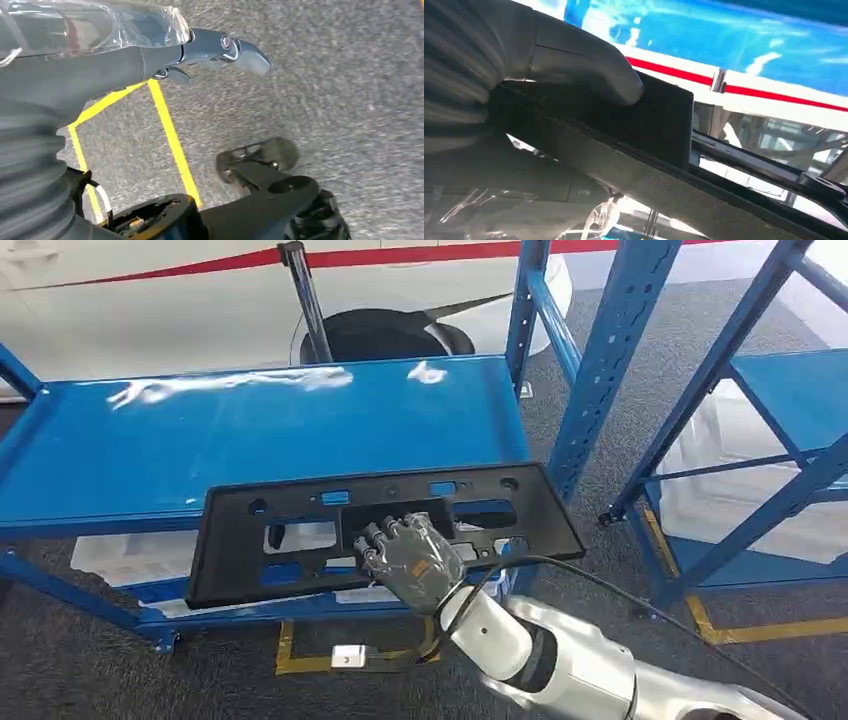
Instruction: Take the parts from the cabinet and place them on the table.
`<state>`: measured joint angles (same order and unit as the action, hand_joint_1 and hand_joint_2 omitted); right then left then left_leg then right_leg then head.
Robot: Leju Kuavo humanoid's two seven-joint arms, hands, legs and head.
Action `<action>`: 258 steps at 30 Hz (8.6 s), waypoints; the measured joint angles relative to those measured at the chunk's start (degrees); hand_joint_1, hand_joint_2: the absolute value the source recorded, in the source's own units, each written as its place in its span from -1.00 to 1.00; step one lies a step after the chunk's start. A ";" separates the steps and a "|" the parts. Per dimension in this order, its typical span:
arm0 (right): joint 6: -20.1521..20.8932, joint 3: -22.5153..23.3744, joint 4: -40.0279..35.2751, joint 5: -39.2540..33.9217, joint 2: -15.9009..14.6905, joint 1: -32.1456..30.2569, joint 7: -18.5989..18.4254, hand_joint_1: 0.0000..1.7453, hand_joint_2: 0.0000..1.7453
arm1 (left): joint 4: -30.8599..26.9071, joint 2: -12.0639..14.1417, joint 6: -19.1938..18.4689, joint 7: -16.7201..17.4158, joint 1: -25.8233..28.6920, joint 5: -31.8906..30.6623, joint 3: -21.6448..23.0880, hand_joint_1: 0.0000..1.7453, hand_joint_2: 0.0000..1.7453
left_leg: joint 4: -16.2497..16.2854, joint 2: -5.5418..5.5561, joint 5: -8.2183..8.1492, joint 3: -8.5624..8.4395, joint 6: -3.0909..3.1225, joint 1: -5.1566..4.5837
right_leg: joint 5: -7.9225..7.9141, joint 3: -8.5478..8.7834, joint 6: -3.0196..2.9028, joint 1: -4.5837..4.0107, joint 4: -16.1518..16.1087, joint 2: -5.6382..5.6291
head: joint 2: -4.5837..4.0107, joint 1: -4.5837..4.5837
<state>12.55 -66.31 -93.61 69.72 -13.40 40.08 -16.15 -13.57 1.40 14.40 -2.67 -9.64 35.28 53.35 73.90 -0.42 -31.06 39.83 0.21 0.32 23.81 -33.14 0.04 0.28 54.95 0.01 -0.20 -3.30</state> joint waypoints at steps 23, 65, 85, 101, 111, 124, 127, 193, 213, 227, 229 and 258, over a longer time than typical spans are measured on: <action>-3.52 5.07 -0.55 -6.99 -1.62 0.90 -4.28 1.00 1.00 | 0.02 0.20 0.11 0.61 -0.19 -0.28 0.04 -1.00 1.00 | -19.36 -0.08 12.38 -4.17 1.56 -0.72 | 4.08 5.31 1.59 -0.35 -0.08 -0.20 | 0.00 0.20; 1.42 3.37 -2.30 2.08 -4.59 3.09 -2.73 1.00 1.00 | 0.06 0.15 0.20 0.79 -0.29 -0.63 0.35 -1.00 1.00 | -15.77 0.27 4.86 -11.89 1.63 -0.45 | -1.84 -2.00 0.62 -0.06 -0.32 -0.03 | 0.00 -0.04; 1.00 3.32 -2.43 -0.74 -4.98 2.56 -2.36 1.00 1.00 | 0.07 0.20 -0.85 -0.20 -0.34 -1.11 0.35 -1.00 1.00 | -19.98 2.63 10.91 -4.84 1.46 -0.81 | 3.60 4.85 0.88 0.62 -1.28 -1.01 | 0.00 0.28; 0.44 3.10 -2.43 -1.13 -4.59 1.43 -2.73 1.00 1.00 | 0.07 0.26 -1.16 0.81 -0.04 -2.23 0.48 -1.00 1.00 | -21.32 -0.68 8.26 -8.87 1.90 -0.16 | 3.58 3.06 2.36 0.33 -0.22 3.70 | 0.00 0.20; 0.68 3.04 -2.41 -1.42 -4.90 -0.18 -3.32 1.00 1.00 | 0.07 0.24 -1.81 1.29 0.36 -2.29 0.96 -1.00 1.00 | -20.10 5.02 8.32 -7.88 2.33 -0.67 | 1.94 1.75 2.22 0.89 0.77 -4.24 | 0.00 0.26; -0.44 3.34 -2.51 -1.99 -4.94 -0.14 -4.22 1.00 1.00 | 0.09 0.81 -1.05 0.96 -0.34 -1.97 1.01 -1.00 1.00 | -10.29 0.44 5.66 -2.71 -0.96 0.69 | 1.62 1.28 0.91 1.00 0.03 3.12 | 0.00 -0.09; -0.35 3.63 -2.73 -1.83 -5.01 -0.09 -4.83 1.00 1.00 | 0.09 1.05 -0.70 0.81 -1.03 -2.16 1.01 -1.00 1.00 | -19.96 -3.02 8.10 -7.57 0.11 -0.32 | 1.85 1.31 1.55 0.39 0.15 4.43 | 0.02 0.00; 4.94 9.58 -8.03 -1.31 -11.74 -3.98 -10.78 1.00 1.00 | 0.07 2.56 -0.55 3.82 -2.14 -7.37 1.38 -1.00 1.00 | -19.73 -0.24 9.87 -5.71 2.22 -0.64 | 5.10 2.00 2.73 0.86 2.72 3.73 | 0.00 -0.39; 6.78 14.34 -10.36 -2.42 -16.46 -6.21 -9.90 1.00 1.00 | 0.02 1.31 0.70 3.24 -4.82 -7.56 1.44 -1.00 1.00 | 0.92 0.93 1.96 4.93 -0.43 0.03 | 1.97 -0.01 0.89 1.25 2.04 2.08 | 0.00 -0.66; 0.31 10.10 -5.81 -1.20 -10.73 -2.25 -4.00 1.00 1.00 | 0.04 1.64 -0.04 0.37 -1.00 -5.64 0.83 -1.00 1.00 | -20.07 1.76 10.37 -5.73 3.59 -1.24 | 10.69 -5.65 2.47 0.59 17.16 0.46 | 0.00 -0.31; 0.42 9.18 -5.36 -1.07 -10.16 -2.25 -4.28 1.00 1.00 | 0.04 1.64 -0.55 1.09 -0.21 -6.34 0.83 -1.00 1.00 | -19.89 4.00 10.30 -5.81 3.54 -1.13 | 9.04 -7.37 2.75 0.71 18.49 0.40 | 0.00 -0.28; 2.14 3.87 -3.39 -1.94 -4.24 -0.83 -5.03 1.00 1.00 | 0.04 3.04 -4.31 3.08 -0.06 -9.62 1.05 -1.00 1.00 | -19.59 2.94 9.81 -6.07 3.22 -0.63 | 10.92 -7.24 2.21 0.85 19.17 0.22 | 0.00 -0.55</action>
<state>14.69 -62.45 -97.00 67.78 -17.64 39.24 -21.18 -13.53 4.44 10.10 0.42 -9.70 25.66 54.40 54.31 2.52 -21.25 33.76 3.43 -0.32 34.72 -40.38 2.25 1.14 74.11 0.23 -0.20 -3.85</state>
